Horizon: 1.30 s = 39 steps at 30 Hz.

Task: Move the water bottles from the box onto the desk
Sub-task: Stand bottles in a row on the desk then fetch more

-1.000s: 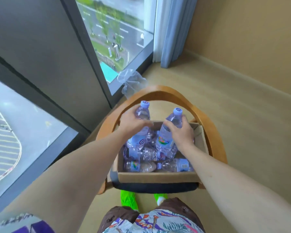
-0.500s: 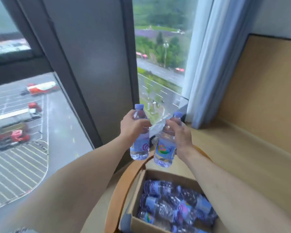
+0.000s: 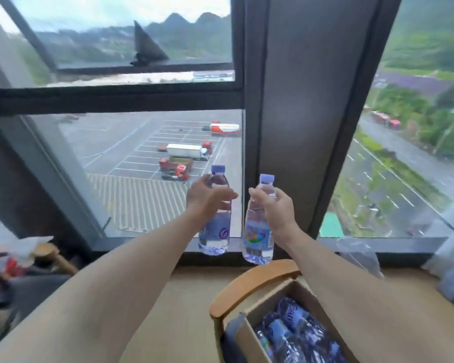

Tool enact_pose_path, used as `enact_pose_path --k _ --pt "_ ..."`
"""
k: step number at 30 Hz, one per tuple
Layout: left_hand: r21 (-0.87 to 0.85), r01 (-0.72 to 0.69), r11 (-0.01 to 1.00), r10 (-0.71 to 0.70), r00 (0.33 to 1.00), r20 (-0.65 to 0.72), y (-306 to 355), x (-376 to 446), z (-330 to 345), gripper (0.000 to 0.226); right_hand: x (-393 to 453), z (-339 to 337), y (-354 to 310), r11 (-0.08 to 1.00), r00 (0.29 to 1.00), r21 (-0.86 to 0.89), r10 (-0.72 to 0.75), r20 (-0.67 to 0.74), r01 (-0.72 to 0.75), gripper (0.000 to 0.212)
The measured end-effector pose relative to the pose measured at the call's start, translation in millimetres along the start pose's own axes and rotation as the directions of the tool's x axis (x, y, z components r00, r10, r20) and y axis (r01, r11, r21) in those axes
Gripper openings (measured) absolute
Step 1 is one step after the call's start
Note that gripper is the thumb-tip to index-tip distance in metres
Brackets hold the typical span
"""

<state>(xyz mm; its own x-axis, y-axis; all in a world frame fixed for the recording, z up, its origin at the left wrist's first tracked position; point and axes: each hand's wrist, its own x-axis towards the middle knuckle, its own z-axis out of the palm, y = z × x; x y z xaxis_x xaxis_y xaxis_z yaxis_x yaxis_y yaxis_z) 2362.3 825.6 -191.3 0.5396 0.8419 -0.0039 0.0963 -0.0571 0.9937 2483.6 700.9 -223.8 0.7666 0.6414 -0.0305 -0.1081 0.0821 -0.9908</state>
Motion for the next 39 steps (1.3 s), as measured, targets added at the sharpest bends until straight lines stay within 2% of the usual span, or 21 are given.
enact_pose_path --k 3,7,14,19,23,29,31,34,39 --pt "-0.013 0.006 1.0 -0.008 0.985 -0.171 4.7 -23.4 -57.3 0.034 -12.3 48.8 -0.1 0.999 0.984 0.004 0.045 0.175 -0.047 0.029" --pt "-0.007 -0.011 1.0 0.008 0.928 -0.373 18.4 -62.1 -138.7 0.033 -41.2 123.8 -10.0 1.0 0.923 -0.001 -0.002 0.386 0.002 0.02" --pt "0.022 -0.022 1.0 0.031 0.765 -0.644 30.7 -158.2 -279.7 0.037 -132.1 260.5 -19.3 0.998 0.778 0.019 -0.054 0.626 0.054 0.032" --pt "0.073 0.034 0.997 0.036 0.627 -0.778 22.2 -259.4 -381.5 0.034 -233.0 352.1 -11.8 1.0 0.682 0.015 -0.012 0.731 0.002 0.036" --pt "0.079 0.059 0.995 0.041 0.481 -0.875 13.3 -352.2 -460.2 0.026 -333.5 417.3 -4.4 0.998 0.571 0.012 0.021 0.82 -0.054 0.038" --pt "0.035 0.105 0.994 0.003 0.29 -0.957 3.4 -496.4 -558.7 0.038 -486.9 496.8 7.4 0.997 0.382 -0.011 0.038 0.924 -0.07 0.027" --pt "0.021 0.105 0.994 -0.002 0.215 -0.977 -1.4 -544.9 -584.6 0.04 -536.2 519.6 13.9 0.998 0.32 -0.03 0.046 0.946 -0.056 0.034" --pt "-0.032 0.078 0.996 -0.039 0.099 -0.994 -11.6 -617.8 -618.1 0.039 -609.9 549.6 23.9 0.996 0.204 -0.072 0.079 0.976 -0.044 0.042" --pt "-0.088 0.081 0.993 -0.076 -0.144 -0.987 -29.3 -730.1 -659.1 0.046 -724.1 596.0 42.4 0.989 -0.021 -0.143 0.142 0.99 -0.046 0.036"
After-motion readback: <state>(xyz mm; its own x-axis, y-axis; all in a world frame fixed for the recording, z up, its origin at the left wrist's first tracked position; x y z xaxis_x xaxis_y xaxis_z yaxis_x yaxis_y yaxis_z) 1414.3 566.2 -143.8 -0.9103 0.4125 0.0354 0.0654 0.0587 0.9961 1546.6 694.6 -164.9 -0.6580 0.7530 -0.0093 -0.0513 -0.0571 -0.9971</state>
